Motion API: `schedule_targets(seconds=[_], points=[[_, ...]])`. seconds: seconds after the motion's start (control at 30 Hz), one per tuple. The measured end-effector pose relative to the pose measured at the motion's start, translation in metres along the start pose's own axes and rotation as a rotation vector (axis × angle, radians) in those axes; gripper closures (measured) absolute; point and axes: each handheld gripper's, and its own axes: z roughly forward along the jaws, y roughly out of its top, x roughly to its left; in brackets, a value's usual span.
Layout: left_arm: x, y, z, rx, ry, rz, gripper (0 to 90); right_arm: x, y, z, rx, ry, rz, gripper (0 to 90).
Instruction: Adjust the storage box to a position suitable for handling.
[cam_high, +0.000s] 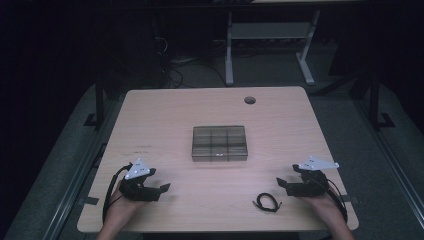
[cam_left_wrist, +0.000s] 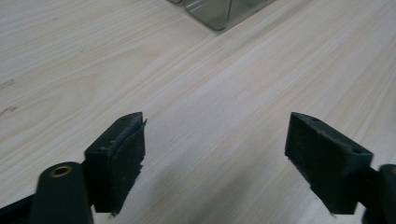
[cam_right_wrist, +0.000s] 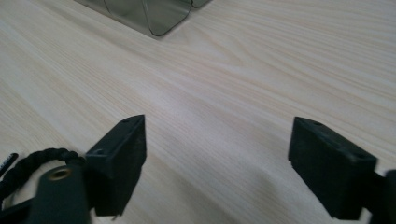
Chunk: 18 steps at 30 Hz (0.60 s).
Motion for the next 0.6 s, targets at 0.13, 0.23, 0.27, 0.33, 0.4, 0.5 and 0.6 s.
schedule_targets(seconds=[0.13, 0.23, 0.27, 0.33, 0.4, 0.5, 0.6], points=[[-0.001, 0.005, 0.003, 0.0, -0.011, 0.0, 26.7, -0.001, 0.005, 0.001, -0.029, 0.012, 0.021, 26.1], [0.0, 0.008, 0.004, -0.003, -0.02, 0.007, 31.8, -0.001, 0.007, 0.002, -0.031, 0.018, 0.013, 29.3], [-0.001, 0.01, 0.005, -0.006, -0.024, 0.0, 31.8, -0.002, 0.007, 0.002, -0.033, 0.023, 0.013, 31.1], [-0.001, 0.015, 0.007, -0.001, -0.025, 0.01, 36.0, -0.002, 0.009, 0.003, -0.038, 0.036, 0.019, 36.7], [-0.001, 0.016, 0.009, -0.002, -0.028, 0.007, 38.0, -0.001, 0.011, 0.004, -0.041, 0.033, 0.019, 40.4], [0.001, 0.017, 0.01, -0.001, -0.032, 0.002, 39.9, -0.001, 0.013, 0.006, -0.042, 0.042, 0.021, 44.7], [0.004, 0.018, 0.011, 0.01, -0.034, -0.002, 44.0, 0.001, 0.016, 0.011, -0.038, 0.051, 0.012, 53.3]])
